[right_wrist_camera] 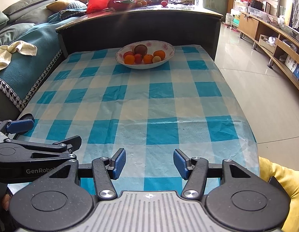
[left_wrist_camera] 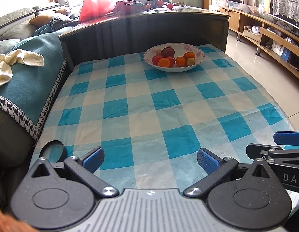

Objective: Organize fruits

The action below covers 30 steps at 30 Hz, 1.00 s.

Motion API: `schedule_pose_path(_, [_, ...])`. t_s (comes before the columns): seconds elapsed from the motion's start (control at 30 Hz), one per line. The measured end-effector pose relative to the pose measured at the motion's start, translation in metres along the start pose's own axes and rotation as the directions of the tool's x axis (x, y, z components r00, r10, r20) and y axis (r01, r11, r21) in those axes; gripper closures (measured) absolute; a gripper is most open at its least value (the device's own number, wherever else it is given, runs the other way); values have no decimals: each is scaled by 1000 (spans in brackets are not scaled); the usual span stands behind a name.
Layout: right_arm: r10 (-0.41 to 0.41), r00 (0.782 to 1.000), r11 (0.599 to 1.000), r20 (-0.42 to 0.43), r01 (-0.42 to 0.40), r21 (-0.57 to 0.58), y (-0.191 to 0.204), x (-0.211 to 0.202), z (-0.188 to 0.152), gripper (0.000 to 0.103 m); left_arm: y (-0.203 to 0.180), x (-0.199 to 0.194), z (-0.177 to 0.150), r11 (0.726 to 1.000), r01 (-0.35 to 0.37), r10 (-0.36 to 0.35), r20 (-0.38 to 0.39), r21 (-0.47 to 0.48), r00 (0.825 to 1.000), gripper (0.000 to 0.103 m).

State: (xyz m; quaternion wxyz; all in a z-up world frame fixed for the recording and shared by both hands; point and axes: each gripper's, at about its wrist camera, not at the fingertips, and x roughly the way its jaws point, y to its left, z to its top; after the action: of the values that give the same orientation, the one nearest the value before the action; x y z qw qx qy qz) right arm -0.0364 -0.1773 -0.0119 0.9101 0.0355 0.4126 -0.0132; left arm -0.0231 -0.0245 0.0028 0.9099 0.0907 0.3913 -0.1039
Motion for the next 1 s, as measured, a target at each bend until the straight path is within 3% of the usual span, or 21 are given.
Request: schedule_pose_path(1.0, [-2,1000,1000,-5,2,-3,0,2,-3,53,-2,-1,-3,1000,-20,19,14,22,1000,0])
